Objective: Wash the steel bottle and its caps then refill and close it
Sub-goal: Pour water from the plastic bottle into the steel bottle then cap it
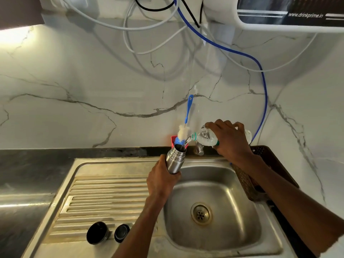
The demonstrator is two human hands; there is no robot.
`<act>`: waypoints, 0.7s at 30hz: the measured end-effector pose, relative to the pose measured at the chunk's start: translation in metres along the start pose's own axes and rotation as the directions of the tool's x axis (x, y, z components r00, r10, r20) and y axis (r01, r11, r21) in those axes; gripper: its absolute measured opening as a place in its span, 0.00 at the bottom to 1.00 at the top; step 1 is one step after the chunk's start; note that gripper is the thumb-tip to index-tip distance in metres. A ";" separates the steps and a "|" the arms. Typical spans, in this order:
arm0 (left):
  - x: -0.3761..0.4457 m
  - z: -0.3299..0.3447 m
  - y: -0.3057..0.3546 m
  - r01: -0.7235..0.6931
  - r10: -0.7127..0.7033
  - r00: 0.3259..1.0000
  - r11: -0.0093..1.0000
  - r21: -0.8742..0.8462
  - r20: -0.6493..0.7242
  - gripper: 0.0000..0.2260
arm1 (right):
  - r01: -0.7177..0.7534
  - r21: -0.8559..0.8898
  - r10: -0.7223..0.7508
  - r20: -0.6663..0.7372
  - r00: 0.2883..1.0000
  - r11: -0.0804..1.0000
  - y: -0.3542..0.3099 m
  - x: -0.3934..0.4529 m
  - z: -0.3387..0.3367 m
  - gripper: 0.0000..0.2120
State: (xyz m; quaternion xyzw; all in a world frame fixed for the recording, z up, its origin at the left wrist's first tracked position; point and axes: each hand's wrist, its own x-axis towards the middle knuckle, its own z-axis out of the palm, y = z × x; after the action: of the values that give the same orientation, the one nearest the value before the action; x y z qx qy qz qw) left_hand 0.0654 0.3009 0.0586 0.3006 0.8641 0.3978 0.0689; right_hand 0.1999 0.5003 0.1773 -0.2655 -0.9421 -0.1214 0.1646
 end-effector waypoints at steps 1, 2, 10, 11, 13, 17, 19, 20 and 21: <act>0.000 0.000 0.000 -0.002 0.002 1.000 1.000 -0.001 -0.003 0.27 | 0.001 -0.003 -0.001 -0.001 1.000 1.000 0.000 0.000 0.000 0.41; 0.000 0.000 0.001 -0.005 0.005 1.000 1.000 -0.001 -0.003 0.28 | 0.003 -0.004 -0.003 -0.003 1.000 1.000 0.000 0.000 0.000 0.41; -0.004 0.000 0.002 -0.013 0.013 1.000 1.000 0.007 0.005 0.28 | 0.021 -0.020 -0.021 -0.003 1.000 1.000 0.003 0.001 -0.006 0.43; -0.004 0.000 0.002 -0.012 0.012 1.000 1.000 0.008 0.005 0.28 | 0.022 -0.021 -0.022 -0.005 1.000 1.000 0.004 0.001 -0.006 0.44; -0.005 0.000 0.003 -0.013 0.013 1.000 1.000 0.012 0.006 0.29 | 0.028 -0.023 -0.028 -0.010 1.000 0.999 0.006 0.001 -0.006 0.44; -0.006 0.001 0.005 -0.015 0.015 1.000 1.000 0.012 0.005 0.28 | 0.034 -0.023 -0.034 -0.006 0.999 0.999 0.008 0.000 -0.007 0.44; -0.006 0.001 0.005 -0.017 0.017 1.000 1.000 0.013 0.005 0.29 | 0.030 -0.024 -0.030 0.000 1.000 0.999 0.009 -0.001 -0.009 0.44; -0.006 0.001 0.005 -0.020 0.019 1.000 1.000 0.017 0.007 0.29 | 0.029 -0.027 -0.029 0.000 1.000 0.999 0.009 -0.001 -0.010 0.43; -0.007 0.002 0.005 -0.023 0.023 1.000 1.000 0.021 0.009 0.29 | 0.029 -0.030 -0.029 0.000 1.000 0.999 0.009 -0.002 -0.010 0.43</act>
State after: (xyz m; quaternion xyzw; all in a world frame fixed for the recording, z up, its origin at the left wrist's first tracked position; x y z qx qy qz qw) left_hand 0.0738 0.3009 0.0604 0.3129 0.8644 0.3882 0.0650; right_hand 0.2086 0.5038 0.1875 -0.2544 -0.9440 -0.1377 0.1589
